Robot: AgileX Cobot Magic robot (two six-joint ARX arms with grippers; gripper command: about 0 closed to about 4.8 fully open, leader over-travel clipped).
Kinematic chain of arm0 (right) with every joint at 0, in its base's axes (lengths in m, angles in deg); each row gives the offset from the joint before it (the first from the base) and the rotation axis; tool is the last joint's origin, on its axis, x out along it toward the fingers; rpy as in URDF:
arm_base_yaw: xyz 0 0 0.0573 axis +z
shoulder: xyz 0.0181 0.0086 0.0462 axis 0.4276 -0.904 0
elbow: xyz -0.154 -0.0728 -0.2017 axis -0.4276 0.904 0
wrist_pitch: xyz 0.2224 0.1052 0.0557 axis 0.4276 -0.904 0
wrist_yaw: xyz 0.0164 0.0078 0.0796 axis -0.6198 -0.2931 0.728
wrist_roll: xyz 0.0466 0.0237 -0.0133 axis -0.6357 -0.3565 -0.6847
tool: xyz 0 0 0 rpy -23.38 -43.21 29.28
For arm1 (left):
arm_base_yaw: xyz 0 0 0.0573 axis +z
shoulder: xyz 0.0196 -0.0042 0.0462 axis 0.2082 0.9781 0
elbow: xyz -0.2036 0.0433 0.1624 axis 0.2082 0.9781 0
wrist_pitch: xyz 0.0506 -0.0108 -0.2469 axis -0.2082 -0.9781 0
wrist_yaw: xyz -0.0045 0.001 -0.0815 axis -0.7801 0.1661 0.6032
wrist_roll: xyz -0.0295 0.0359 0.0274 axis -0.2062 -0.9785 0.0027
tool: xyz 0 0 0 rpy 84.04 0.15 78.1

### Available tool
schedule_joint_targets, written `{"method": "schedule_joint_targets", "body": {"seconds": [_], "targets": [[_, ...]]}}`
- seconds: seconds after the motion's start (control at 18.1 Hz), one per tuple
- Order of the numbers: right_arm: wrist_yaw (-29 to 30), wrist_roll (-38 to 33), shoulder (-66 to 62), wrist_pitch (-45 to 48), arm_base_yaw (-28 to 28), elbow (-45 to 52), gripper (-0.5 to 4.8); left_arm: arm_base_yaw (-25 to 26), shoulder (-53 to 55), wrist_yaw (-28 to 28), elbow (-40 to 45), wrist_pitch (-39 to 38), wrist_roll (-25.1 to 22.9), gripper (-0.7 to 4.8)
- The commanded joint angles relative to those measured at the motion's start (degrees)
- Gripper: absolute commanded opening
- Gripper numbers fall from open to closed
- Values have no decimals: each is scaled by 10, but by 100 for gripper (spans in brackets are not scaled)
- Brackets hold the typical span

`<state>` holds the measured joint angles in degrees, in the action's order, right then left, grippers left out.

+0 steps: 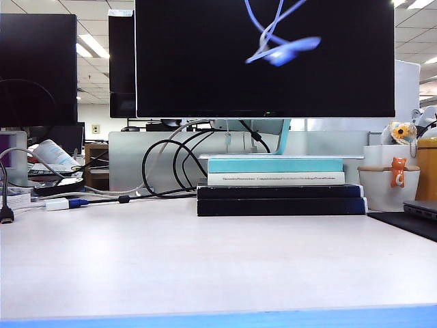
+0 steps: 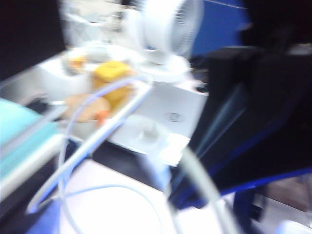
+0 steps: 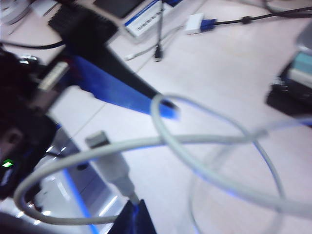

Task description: Unfold the white charging cable into a straight cable.

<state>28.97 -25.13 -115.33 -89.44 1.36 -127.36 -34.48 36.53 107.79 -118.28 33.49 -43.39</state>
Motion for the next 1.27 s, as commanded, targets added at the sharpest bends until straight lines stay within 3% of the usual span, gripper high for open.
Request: {"method": "schedule_joint_targets", "body": {"seconds": [0.06, 0.61, 0.89, 1.16, 1.27], "targets": [[2, 0, 2, 4, 1, -3, -6, -1, -1, -50, -2, 9, -8, 333], [24, 27, 2, -56, 5, -3, -6, -1, 14, -252, -2, 26, -22, 329], [29, 63, 2, -136, 5, -3, -6, -1, 29, -300, -2, 74, -7, 329], [76, 94, 2, -178, 5, -2, -6, 0, 30, -369, -2, 73, -12, 329], [67, 101, 2, -186, 5, -2, -6, 0, 29, -409, -2, 63, -30, 329]]}}
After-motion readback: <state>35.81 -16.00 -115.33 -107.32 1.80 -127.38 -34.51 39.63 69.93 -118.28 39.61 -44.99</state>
